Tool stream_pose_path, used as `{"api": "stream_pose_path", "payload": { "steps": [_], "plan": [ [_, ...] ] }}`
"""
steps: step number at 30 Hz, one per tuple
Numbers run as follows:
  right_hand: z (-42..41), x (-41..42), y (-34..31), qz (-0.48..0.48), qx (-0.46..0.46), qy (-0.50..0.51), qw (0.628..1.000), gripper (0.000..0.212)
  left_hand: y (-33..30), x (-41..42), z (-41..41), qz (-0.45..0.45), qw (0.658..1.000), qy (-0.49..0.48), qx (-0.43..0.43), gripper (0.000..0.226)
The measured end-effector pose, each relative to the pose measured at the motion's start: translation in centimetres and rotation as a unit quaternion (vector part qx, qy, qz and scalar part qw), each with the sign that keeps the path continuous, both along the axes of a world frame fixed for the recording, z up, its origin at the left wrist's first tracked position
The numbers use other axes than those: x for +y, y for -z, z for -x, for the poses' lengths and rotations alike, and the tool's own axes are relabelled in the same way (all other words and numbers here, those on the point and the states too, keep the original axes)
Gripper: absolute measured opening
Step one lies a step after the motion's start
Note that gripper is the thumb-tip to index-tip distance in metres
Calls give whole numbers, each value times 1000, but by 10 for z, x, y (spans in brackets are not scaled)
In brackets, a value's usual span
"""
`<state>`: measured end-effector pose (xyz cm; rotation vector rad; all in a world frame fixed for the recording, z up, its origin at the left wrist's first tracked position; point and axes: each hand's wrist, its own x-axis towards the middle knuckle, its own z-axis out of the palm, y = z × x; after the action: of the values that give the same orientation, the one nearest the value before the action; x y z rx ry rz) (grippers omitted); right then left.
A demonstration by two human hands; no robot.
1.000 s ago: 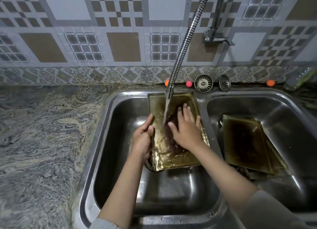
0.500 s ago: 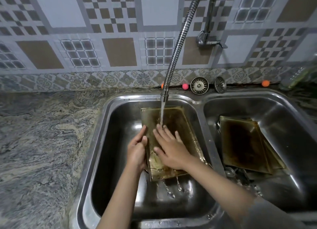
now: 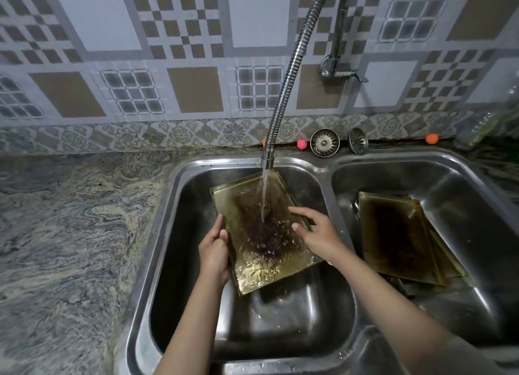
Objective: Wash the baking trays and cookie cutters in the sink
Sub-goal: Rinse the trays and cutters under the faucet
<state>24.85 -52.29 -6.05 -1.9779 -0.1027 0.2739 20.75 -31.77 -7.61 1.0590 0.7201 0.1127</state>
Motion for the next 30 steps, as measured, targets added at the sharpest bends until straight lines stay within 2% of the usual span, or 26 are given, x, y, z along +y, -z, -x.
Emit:
{"api": "stream_pose_path", "payload": {
  "steps": [5, 8, 10, 12, 14, 17, 23, 26, 28, 30],
  "plan": [
    [2, 1, -13, -91, 12, 18, 996, 36, -8, -12, 2, -117, 986, 121, -2, 49],
    [6, 10, -20, -101, -19, 24, 994, 36, -14, -23, -3, -177, 966, 184, -25, 58],
    [13, 20, -19, -71, -78, 14, 994, 37, -21, -32, -8, -184, 957, 214, -72, 58],
    [20, 32, -13, -74, -94, -1, 993, 42, -34, -44, -10, -132, 956, 236, -114, 51],
    [27, 42, -6, -102, -84, -4, 991, 47, -40, -51, -12, -63, 961, 236, -129, 54],
    [31, 51, -4, -126, -76, 23, 989, 51, -42, -51, -10, -33, 975, 187, -119, 66],
    [40, 57, 2, -172, -46, -46, 983, 32, -37, -38, -6, -11, 993, 68, -97, 38],
    [37, 58, 5, -100, -98, -46, 989, 31, -35, -33, -3, 4, 994, 41, -102, 36],
    [25, 54, 8, 0, -113, -35, 993, 36, -38, -32, 0, 23, 994, 37, -105, 41],
    [3, 45, 8, 125, -84, -44, 988, 46, -38, -30, 3, 32, 993, 45, -103, 42]
  ]
}}
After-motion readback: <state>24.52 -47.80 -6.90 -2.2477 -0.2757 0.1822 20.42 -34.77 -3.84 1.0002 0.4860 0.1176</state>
